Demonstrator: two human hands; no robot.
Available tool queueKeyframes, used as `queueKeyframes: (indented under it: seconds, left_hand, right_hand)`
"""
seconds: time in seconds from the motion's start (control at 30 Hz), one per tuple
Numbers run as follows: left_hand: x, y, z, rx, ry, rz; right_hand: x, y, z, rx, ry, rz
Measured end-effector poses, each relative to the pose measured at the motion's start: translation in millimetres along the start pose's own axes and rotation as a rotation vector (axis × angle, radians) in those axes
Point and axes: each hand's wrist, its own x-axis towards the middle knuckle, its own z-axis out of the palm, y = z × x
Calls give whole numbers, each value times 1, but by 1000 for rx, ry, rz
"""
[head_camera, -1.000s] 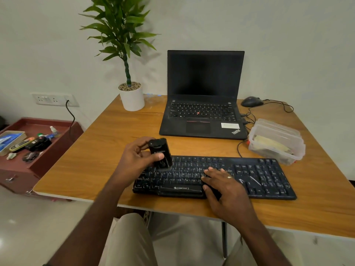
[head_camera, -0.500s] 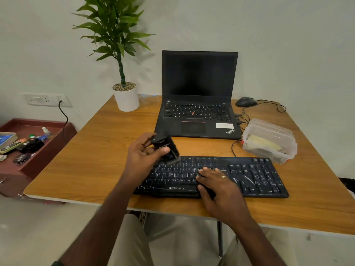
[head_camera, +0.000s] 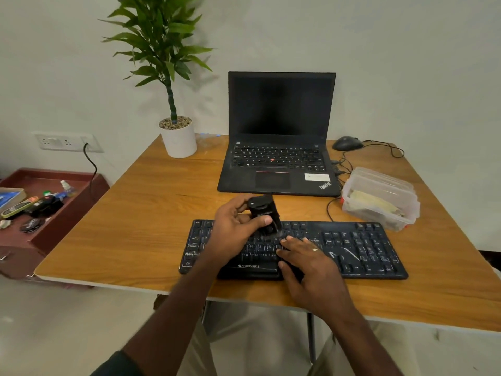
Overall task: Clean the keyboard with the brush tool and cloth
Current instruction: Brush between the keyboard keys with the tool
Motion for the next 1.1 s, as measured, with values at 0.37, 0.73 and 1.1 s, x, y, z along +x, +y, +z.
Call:
queueKeyframes:
  seconds: [0.37, 0.73, 1.1]
  left_hand:
    - [-4, 9, -30, 89, -78, -51]
    - [6, 0, 14, -1, 91, 60]
    - [13, -6, 37, 40, -145, 0]
  right_hand:
    - [1, 0, -1, 3, -37, 21]
    - [-5, 18, -33, 56, 74, 118]
    - [-17, 52, -41, 24, -21, 154]
